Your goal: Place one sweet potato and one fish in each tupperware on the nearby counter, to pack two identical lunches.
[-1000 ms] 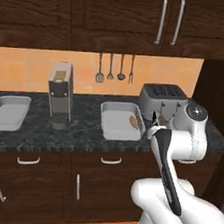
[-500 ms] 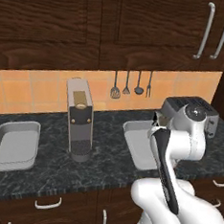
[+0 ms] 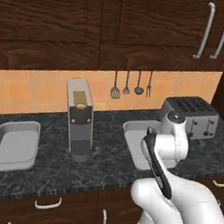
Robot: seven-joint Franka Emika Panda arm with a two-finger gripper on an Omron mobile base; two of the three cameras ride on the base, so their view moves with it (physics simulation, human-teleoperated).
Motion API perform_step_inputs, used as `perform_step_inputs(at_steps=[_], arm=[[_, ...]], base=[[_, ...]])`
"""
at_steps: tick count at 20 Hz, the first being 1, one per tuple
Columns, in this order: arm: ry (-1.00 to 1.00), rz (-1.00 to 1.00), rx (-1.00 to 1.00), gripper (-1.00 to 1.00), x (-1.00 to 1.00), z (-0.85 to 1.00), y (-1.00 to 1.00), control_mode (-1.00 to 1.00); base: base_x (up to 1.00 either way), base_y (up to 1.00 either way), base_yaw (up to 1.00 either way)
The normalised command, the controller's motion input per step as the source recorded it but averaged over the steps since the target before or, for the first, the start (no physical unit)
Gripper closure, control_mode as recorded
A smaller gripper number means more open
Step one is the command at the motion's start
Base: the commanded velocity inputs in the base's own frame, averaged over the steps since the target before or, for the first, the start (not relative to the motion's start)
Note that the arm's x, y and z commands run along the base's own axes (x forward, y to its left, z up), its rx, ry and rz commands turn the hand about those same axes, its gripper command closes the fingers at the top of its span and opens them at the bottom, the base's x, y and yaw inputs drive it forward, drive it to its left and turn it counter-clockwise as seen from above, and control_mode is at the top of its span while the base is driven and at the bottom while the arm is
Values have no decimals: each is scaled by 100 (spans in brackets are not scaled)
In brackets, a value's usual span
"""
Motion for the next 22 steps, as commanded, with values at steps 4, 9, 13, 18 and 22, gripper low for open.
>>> perform_step_inputs(at_steps=[4, 9, 13, 18, 22], arm=[[17, 0, 0, 100, 51, -49, 0, -100], [8, 0, 0, 100, 56, -54, 0, -100], [3, 0, 0, 100, 52, -51, 0, -100], [0, 0, 0, 100, 55, -35, -12, -100], [0, 0, 0, 100, 43, -63, -8, -100]], base=[[0, 0, 0], [0, 0, 0], [0, 0, 0], [0, 0, 0], [0, 0, 0]])
